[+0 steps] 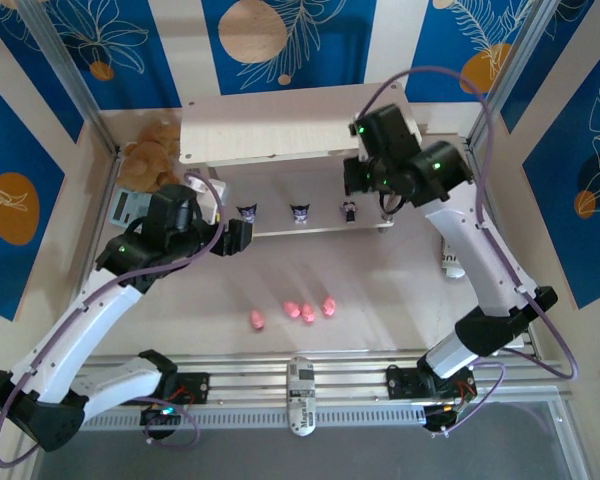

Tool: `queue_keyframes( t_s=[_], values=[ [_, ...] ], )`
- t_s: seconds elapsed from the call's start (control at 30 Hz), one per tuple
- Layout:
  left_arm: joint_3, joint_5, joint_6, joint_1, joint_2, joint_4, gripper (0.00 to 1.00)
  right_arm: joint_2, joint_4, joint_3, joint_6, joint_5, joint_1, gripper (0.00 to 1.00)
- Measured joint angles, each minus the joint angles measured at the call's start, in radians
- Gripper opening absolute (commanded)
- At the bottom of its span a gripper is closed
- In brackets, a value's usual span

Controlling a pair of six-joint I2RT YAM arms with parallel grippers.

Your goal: Place and organize the plastic toys onto the shelf

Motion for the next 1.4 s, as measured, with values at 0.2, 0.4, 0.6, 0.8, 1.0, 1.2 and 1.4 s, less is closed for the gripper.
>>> queue_keyframes(
  t_s=[0.2, 0.4, 0.6, 0.8, 1.0, 1.2, 1.4],
  values=[
    [0.051, 0.019, 0.007, 0.01, 0.005, -0.001, 0.75, 0.175, -0.03, 0.306, -0.151, 0.079, -0.042, 0.04],
    [0.055, 0.024, 0.007, 0.021, 0.005, -0.016, 0.75, 0.275, -0.017, 0.327, -0.253, 0.138, -0.073, 0.04],
    [0.055, 0.027, 0.007, 0.03, 0.005, -0.028, 0.75, 0.277, 0.001, 0.326, -0.298, 0.138, -0.092, 0.06],
    [0.055, 0.034, 0.007, 0.036, 0.005, -0.031, 0.75, 0.288, -0.001, 0.339, -0.323, 0.133, -0.098, 0.08],
    [0.055, 0.039, 0.007, 0.045, 0.005, -0.031, 0.75, 0.316, 0.0, 0.369, -0.338, 0.118, -0.11, 0.17],
    [0.055, 0.042, 0.007, 0.054, 0.003, -0.035, 0.75, 0.328, 0.031, 0.369, -0.34, 0.093, -0.119, 0.18],
    [0.055, 0.042, 0.008, 0.06, 0.001, -0.046, 0.75, 0.343, 0.069, 0.369, -0.346, 0.076, -0.124, 0.26]
  ],
)
